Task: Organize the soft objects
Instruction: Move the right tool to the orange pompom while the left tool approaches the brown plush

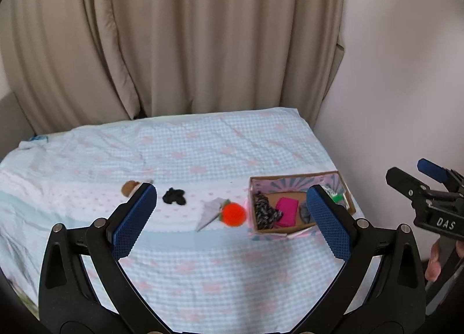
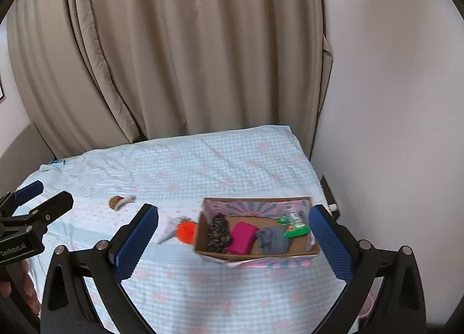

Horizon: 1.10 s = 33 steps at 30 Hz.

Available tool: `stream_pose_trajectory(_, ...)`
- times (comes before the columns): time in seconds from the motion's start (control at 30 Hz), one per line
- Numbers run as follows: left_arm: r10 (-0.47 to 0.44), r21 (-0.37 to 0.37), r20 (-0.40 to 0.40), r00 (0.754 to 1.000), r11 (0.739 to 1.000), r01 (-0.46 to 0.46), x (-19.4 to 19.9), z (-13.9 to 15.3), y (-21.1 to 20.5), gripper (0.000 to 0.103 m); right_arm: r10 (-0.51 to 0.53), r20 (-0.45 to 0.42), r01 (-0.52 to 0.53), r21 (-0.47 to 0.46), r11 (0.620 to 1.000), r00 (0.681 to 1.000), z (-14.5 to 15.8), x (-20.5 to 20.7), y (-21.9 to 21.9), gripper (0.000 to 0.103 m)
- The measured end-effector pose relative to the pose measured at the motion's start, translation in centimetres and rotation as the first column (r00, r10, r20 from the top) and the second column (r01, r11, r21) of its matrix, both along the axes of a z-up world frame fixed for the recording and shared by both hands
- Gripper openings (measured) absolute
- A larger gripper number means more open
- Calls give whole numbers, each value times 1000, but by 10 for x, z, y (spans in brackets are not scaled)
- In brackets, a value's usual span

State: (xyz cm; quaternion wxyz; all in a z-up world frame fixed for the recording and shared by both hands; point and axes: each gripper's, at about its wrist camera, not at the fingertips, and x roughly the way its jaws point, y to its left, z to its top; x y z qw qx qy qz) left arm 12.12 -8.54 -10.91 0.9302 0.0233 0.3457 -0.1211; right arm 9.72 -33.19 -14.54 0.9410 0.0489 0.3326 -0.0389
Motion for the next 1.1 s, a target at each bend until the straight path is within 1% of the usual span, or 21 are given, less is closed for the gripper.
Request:
stream_pose_trajectory(0.1,4,-8,11,1000,1000,-4,1,0,37,103,-24,6,25,-13,1000,1000,1,-3,30,103)
stream_pose_trajectory(0.23,-8,-35,7,1000,999,8,14,-3,92,103,-45,5,45,-20,999,999,-4,0,72,103)
stream_pose_trajectory(0.4,-4,-62,-25,1000,998,2,42,-17,157,103,-61,7,61,-9,998,998,-23,12,120,103)
stream_pose_trajectory(0.5,-6,-75,-46,999,997,3,65,-34,194,103,-82,3,82,-1,997,997,-42,25,153,103)
stream_pose_trajectory(0.6,-9,-66,-62,998,998,5,95,-56,226,103,-96,-9,96,24,995,995,-63,38,176,103)
stream_pose_trajectory(0.77,-9,-51,-104,995,999,3,142,-98,260,103,-125,-48,126,29,992,991,-108,68,213,103)
stream_pose_trajectory(0.87,-10,-39,-136,991,999,5,174,-132,270,103,-139,-62,142,41,989,988,-139,88,229,103)
stream_pose_trajectory(0.97,-18,-32,-170,985,999,13,206,-169,273,103,-164,-83,167,26,986,983,-173,109,241,103)
stream_pose_trajectory(1.0,-20,-29,-177,984,999,16,213,-177,273,103,-172,-90,176,32,984,981,-182,114,243,103)
stream_pose_trajectory(1.1,-26,-11,-202,979,1000,24,242,-216,272,102,-197,-117,205,58,977,973,-214,129,245,103)
